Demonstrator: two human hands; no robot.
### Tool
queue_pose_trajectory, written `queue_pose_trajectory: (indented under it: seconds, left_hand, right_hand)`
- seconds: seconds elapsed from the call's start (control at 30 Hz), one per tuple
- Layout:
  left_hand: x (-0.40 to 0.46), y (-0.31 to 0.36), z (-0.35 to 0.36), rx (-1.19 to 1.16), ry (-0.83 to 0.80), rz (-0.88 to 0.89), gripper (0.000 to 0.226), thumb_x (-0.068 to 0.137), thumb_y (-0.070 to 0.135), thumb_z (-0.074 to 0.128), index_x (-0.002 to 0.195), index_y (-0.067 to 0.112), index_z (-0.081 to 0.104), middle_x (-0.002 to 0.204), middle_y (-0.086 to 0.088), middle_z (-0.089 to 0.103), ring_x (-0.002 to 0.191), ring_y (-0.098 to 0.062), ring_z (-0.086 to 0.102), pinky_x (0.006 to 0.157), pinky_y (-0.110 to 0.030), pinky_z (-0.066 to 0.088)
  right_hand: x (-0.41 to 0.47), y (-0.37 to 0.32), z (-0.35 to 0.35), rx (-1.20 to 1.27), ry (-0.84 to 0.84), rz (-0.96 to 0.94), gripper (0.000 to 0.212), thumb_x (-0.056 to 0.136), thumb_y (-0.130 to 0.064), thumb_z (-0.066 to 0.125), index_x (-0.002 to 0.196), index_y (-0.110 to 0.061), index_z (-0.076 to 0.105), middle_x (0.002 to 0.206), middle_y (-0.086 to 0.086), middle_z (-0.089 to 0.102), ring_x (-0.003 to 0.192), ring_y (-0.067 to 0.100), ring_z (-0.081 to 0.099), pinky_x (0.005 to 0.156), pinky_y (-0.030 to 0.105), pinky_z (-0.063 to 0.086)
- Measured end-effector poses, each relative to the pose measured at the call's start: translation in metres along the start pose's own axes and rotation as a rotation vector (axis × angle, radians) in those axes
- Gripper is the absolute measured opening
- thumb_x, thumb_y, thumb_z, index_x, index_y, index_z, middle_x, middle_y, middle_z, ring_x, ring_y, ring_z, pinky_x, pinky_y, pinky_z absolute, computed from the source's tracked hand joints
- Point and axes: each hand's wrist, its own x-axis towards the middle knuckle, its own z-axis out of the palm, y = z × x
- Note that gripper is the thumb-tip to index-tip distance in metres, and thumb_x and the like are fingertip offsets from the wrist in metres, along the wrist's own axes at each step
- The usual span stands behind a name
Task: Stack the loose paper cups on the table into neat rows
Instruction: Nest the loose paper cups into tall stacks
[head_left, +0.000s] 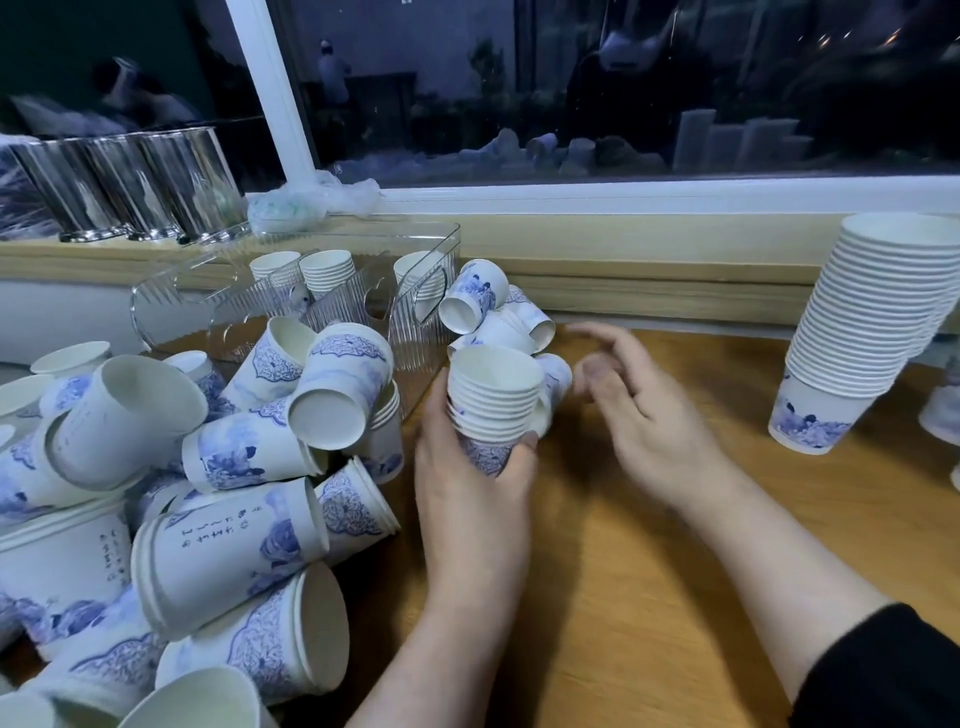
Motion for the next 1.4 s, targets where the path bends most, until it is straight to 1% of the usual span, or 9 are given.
queue_pose_trajectory:
  seconds: [0.1,0.27,0.37,0.47,0.63,0.87,1.17,1.27,1.4]
  left_hand:
    - [0.003,0.000,0.000,-0.022,0.064,-0.020,0.078,0.076,0.027,0.077,0.145,0.031,0.041,0.139,0.008,0.058,0.129,-0.014,0.055,0.109,-0.045,0.043]
    - [0.008,-0.007,0.003,-0.047,0.086,-0.060,0.078,0.078,0.022,0.078,0.145,0.031,0.040,0.140,0.006,0.057,0.130,-0.016,0.053,0.111,-0.044,0.042]
    - [0.008,-0.006,0.004,-0.031,0.069,-0.052,0.077,0.078,0.024,0.078,0.145,0.032,0.040,0.138,0.007,0.058,0.128,-0.016,0.055,0.109,-0.043,0.043]
    - [0.007,-0.006,0.004,-0.015,0.045,-0.033,0.078,0.077,0.024,0.077,0.145,0.033,0.041,0.135,0.007,0.060,0.125,-0.016,0.057,0.107,-0.043,0.044]
    - [0.005,-0.004,0.005,0.043,0.004,0.028,0.079,0.076,0.018,0.079,0.146,0.028,0.044,0.138,0.007,0.058,0.130,-0.013,0.053,0.110,-0.044,0.042]
    - [0.002,-0.004,0.005,0.161,-0.045,0.101,0.088,0.075,0.012,0.082,0.148,0.035,0.040,0.138,0.007,0.052,0.132,-0.015,0.049,0.111,-0.039,0.038]
    - [0.000,-0.001,0.007,0.197,-0.080,0.174,0.089,0.074,0.013,0.085,0.147,0.035,0.040,0.140,0.007,0.052,0.134,-0.014,0.047,0.110,-0.045,0.041]
    - [0.004,-0.004,0.006,0.053,-0.086,0.100,0.084,0.076,0.014,0.083,0.147,0.033,0.042,0.141,0.011,0.054,0.133,-0.009,0.049,0.112,-0.042,0.041]
    - [0.011,-0.006,0.004,-0.068,-0.006,-0.039,0.078,0.078,0.019,0.081,0.144,0.036,0.042,0.135,0.015,0.060,0.126,-0.007,0.056,0.109,-0.038,0.043]
  right_hand:
    - [0.003,0.015,0.006,-0.265,0.125,0.076,0.031,0.094,-0.034,0.060,0.125,-0.031,0.055,0.104,-0.017,0.054,0.094,0.005,0.054,0.088,0.033,0.047]
    - [0.003,0.021,0.022,-0.461,-0.078,0.158,0.059,0.087,-0.030,0.071,0.142,-0.025,0.051,0.147,-0.005,0.045,0.133,0.018,0.045,0.114,0.029,0.030]
    - [0.006,0.022,0.017,-0.502,0.051,0.173,0.044,0.091,-0.007,0.055,0.133,-0.019,0.061,0.138,0.003,0.058,0.126,0.023,0.053,0.102,0.019,0.031]
    - [0.009,0.017,0.001,-0.433,0.349,0.256,0.030,0.096,-0.010,0.049,0.118,-0.019,0.067,0.107,0.010,0.072,0.099,0.032,0.064,0.074,0.029,0.039]
    - [0.019,-0.009,-0.029,0.277,0.445,0.286,0.012,0.099,-0.011,0.049,0.100,-0.015,0.060,0.065,0.007,0.058,0.050,0.025,0.051,0.044,0.032,0.036]
    - [0.024,-0.032,-0.029,0.363,-0.032,0.386,0.022,0.097,-0.006,0.045,0.099,-0.003,0.067,0.053,-0.002,0.033,0.047,0.014,0.024,0.042,0.023,0.023]
    - [0.024,-0.048,-0.039,0.192,-0.247,0.566,0.028,0.098,-0.027,0.053,0.089,-0.003,0.064,0.054,-0.003,0.031,0.043,0.009,0.023,0.040,0.019,0.018]
    - [0.029,-0.027,-0.020,0.233,0.086,0.509,0.055,0.096,-0.061,0.043,0.094,-0.012,0.070,0.048,-0.006,0.040,0.039,0.011,0.033,0.041,0.022,0.028]
    - [0.020,0.033,0.003,-0.058,0.256,0.333,0.021,0.101,-0.038,0.050,0.109,-0.024,0.064,0.085,-0.011,0.064,0.069,0.010,0.057,0.070,0.038,0.049]
